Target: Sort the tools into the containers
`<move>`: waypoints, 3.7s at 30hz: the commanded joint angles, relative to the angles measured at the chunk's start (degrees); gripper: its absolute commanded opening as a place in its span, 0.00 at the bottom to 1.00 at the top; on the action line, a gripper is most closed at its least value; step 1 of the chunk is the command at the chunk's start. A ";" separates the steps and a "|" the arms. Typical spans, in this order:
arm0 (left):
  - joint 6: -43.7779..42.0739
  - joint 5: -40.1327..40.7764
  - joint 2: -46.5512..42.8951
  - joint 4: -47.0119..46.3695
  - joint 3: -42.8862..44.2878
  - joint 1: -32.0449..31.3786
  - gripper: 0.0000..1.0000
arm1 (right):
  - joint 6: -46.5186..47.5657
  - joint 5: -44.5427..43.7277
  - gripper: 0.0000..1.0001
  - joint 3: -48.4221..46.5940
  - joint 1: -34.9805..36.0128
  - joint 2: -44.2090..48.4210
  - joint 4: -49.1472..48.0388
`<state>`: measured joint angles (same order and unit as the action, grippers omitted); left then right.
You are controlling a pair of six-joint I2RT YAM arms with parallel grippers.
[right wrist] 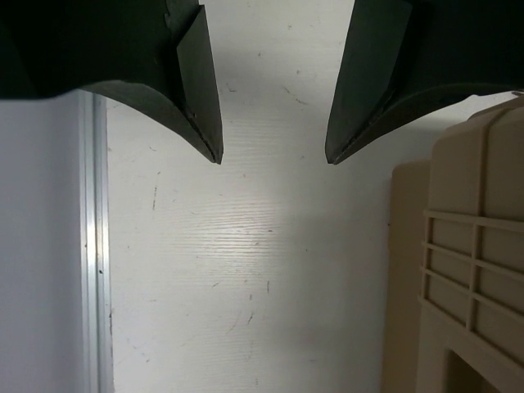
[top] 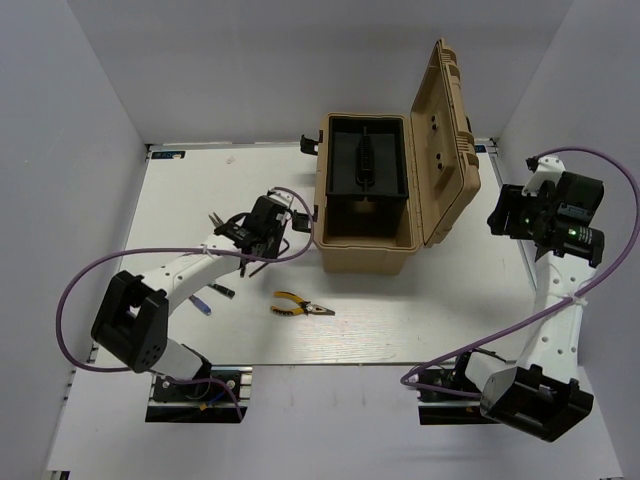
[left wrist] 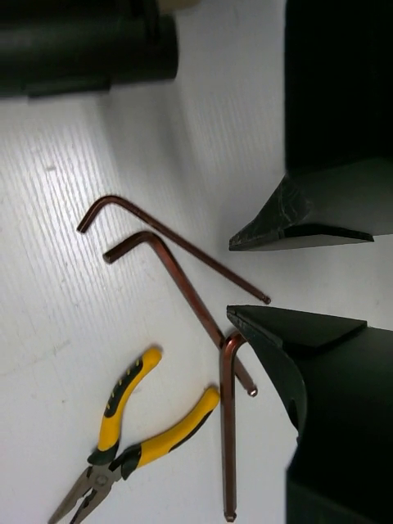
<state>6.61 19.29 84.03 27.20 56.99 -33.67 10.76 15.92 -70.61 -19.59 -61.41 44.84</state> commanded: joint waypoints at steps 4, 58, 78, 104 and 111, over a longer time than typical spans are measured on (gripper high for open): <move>-2.83 -5.13 1.93 -2.68 -1.36 5.62 0.45 | -0.31 4.03 0.60 2.40 -0.09 1.11 -4.23; -4.33 -15.16 26.01 -0.48 22.01 17.24 0.00 | -2.94 9.21 0.60 8.82 -1.15 4.10 -8.63; 2.00 -21.22 11.87 -10.77 19.20 18.29 0.00 | -3.03 9.83 0.60 10.67 -1.06 4.45 -9.07; 4.55 -20.17 18.26 -10.68 20.60 17.15 0.45 | -3.38 10.79 0.60 11.11 -1.06 4.54 -9.16; 6.48 -16.75 27.85 -9.62 24.57 17.15 0.57 | -3.29 10.79 0.60 11.55 -1.06 4.37 -8.98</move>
<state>11.68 0.54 111.46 16.32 78.98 -16.25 7.70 25.71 -59.31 -20.56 -57.67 37.32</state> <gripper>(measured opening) 0.568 0.594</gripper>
